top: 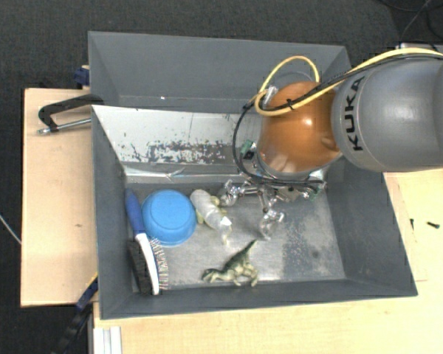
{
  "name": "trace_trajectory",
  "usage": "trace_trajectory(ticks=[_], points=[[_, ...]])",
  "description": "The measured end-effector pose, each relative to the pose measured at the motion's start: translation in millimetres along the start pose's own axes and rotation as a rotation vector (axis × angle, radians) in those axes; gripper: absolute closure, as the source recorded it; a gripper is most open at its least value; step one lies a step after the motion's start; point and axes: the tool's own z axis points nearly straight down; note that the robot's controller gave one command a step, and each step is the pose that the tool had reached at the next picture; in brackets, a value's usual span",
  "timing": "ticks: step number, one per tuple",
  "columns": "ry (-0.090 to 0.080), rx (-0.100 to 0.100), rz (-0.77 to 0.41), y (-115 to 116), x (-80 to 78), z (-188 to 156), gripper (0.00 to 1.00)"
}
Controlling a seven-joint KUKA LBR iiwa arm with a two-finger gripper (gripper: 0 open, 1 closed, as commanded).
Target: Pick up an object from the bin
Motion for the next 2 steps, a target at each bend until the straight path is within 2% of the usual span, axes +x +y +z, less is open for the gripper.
trace_trajectory(ticks=[1, 2], points=[[0.014, 0.013, -0.260, 27, -35.0, -3, 0.00], [-0.007, 0.010, -0.272, 35, -45.4, -4, 1.00]])
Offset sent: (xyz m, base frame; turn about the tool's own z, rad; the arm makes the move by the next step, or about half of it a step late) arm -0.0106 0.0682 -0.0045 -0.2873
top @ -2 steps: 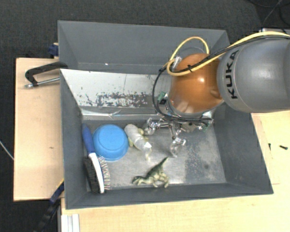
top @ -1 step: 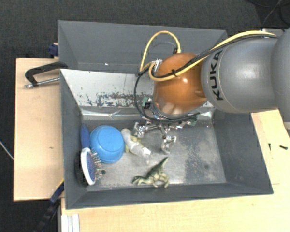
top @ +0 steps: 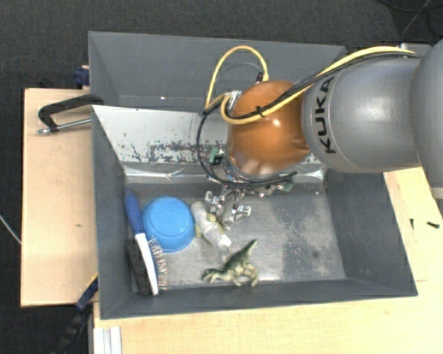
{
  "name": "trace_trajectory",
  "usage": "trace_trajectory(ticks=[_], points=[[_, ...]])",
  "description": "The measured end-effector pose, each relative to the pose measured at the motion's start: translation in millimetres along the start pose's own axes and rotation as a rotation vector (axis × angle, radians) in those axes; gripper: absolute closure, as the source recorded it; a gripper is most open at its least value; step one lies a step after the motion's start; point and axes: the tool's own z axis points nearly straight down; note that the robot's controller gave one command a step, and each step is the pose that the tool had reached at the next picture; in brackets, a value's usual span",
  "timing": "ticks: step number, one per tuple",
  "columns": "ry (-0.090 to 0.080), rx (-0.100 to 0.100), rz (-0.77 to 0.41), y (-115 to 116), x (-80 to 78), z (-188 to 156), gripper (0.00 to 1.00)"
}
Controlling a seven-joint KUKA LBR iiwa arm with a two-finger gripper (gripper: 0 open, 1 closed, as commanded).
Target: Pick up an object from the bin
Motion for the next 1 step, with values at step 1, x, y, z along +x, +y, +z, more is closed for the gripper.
trace_trajectory(ticks=[1], points=[[0.007, -0.011, 0.003, -2.8, -2.4, -36.4, 1.00]])
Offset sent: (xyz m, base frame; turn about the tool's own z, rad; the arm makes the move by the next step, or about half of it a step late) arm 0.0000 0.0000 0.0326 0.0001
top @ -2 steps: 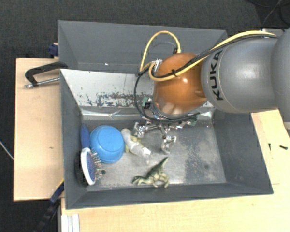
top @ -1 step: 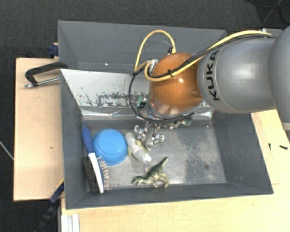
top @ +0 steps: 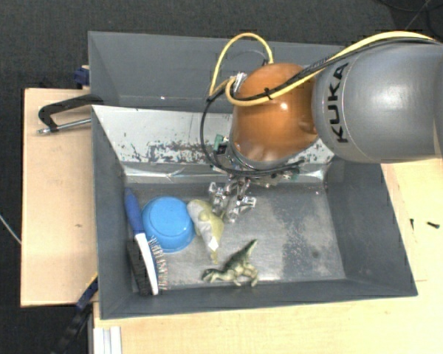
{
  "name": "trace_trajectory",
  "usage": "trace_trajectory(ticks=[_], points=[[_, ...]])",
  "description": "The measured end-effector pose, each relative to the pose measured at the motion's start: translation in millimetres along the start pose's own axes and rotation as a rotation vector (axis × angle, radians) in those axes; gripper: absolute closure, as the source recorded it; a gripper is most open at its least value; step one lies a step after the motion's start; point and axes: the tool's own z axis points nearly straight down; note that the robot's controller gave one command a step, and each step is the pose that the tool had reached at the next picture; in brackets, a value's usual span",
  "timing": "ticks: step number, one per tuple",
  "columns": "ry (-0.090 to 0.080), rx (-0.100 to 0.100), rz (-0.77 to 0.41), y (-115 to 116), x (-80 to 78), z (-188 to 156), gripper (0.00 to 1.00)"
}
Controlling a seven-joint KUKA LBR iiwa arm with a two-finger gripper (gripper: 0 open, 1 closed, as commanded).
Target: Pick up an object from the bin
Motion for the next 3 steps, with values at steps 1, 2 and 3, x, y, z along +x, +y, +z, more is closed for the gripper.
trace_trajectory(ticks=[1, 2, 3], points=[[0.001, -0.003, 0.003, -1, -1.8, -11, 1.00], [-0.001, -0.001, 0.006, -3, -4.3, -46, 1.00], [-0.001, -0.001, 0.009, -4, -6.8, -72, 1.00]])
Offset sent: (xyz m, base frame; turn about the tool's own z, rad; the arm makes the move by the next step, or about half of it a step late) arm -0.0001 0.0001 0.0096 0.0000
